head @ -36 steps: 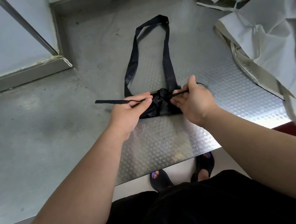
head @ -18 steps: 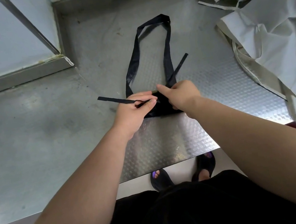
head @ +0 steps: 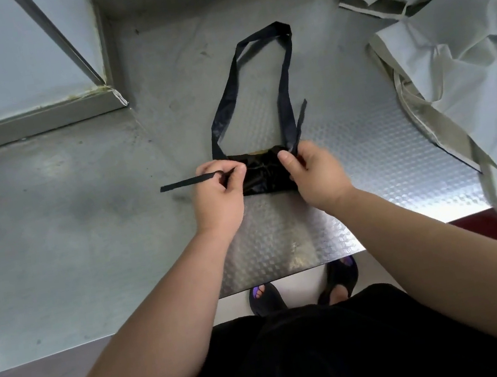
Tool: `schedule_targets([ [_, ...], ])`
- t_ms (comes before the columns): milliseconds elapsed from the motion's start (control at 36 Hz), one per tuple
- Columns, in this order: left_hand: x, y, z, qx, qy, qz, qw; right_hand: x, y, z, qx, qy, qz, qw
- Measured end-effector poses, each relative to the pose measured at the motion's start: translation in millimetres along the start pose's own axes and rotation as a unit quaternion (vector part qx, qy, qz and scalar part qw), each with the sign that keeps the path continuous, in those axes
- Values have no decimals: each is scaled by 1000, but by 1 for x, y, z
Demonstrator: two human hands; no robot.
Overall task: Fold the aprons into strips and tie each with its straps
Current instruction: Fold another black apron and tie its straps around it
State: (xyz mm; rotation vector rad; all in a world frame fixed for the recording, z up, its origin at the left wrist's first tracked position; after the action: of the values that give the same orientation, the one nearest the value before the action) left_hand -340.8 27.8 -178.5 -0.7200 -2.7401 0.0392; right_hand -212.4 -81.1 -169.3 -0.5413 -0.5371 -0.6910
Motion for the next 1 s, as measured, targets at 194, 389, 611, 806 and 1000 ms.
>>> schedule_targets([
  [194, 14, 5, 7, 66, 117, -21, 991, 11, -1, -3, 13, -88, -35, 995],
  [389, 12, 6, 9, 119, 165, -51, 978, 13, -3, -14, -62, -167, -28, 984],
  [611, 13, 9, 17, 234, -92, 13, 968, 20, 1, -16, -188, 170, -1, 967],
  [806, 23, 7, 10, 336, -299, -1, 893, 20, -7, -14, -237, 421, 57, 874],
  [1000, 25, 9, 8, 391, -457, -63, 796, 20, -11, 5, -214, 526, 69, 820],
])
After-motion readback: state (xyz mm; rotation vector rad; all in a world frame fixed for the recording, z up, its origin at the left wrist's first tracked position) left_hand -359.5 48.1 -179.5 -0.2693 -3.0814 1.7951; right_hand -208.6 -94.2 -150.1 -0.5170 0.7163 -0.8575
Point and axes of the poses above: each hand's wrist, its own y-axis towards the middle knuckle, its own x-axis out of the back of the hand, z = x × y, the point moved 5 cm from there along y, towards the middle knuckle, and after that the axes turned 5 degrees about -y, right-handed, at the moved point
